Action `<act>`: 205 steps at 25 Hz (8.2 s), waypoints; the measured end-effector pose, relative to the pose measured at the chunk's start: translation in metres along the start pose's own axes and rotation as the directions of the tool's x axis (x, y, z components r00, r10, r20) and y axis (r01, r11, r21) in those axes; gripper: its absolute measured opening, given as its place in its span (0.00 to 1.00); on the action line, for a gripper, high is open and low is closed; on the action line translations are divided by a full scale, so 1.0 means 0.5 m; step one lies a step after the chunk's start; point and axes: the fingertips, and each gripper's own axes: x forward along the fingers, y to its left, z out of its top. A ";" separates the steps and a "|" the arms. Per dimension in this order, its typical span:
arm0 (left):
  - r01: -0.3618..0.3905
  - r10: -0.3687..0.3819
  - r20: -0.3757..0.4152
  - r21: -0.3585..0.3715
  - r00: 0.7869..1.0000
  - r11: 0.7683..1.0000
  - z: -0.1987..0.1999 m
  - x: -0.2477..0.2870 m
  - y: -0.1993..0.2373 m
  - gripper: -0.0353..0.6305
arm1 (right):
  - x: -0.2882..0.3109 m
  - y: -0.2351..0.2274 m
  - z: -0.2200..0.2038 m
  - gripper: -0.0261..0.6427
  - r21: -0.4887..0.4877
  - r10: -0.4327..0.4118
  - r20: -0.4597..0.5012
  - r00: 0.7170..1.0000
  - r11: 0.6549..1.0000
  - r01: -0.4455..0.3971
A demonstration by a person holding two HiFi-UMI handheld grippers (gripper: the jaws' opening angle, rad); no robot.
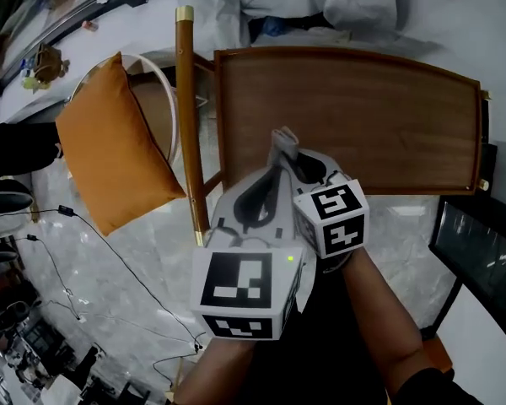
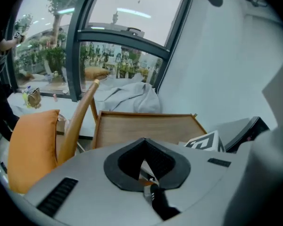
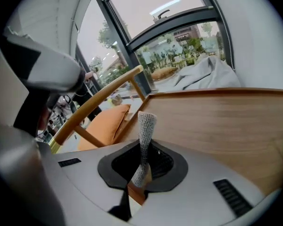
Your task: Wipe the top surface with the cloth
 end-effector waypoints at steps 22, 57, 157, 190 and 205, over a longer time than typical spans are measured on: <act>-0.127 0.129 -0.027 0.051 0.991 0.991 -0.037 -0.047 0.170 0.07 | 0.111 0.081 -0.072 0.09 -0.127 -0.074 -0.236 0.969 0.991 0.045; 0.032 0.007 -0.219 0.175 0.976 0.984 -0.163 0.287 -0.237 0.07 | -0.293 -0.452 -0.171 0.09 0.004 -0.354 -0.208 0.912 0.932 0.362; 0.353 -0.536 0.483 0.421 0.692 0.835 0.179 -0.529 -0.471 0.07 | -1.137 -0.053 0.320 0.09 -0.318 0.137 0.659 0.740 0.942 0.110; 0.467 -0.624 0.440 0.419 0.645 0.779 -0.125 -0.785 -0.410 0.07 | -1.050 0.384 0.041 0.09 -0.456 0.333 0.460 0.823 0.884 -0.103; 0.494 -0.676 0.359 0.481 0.643 0.725 -0.137 -0.785 -0.563 0.07 | -1.129 0.335 0.001 0.09 -0.459 0.324 0.503 0.802 0.886 -0.069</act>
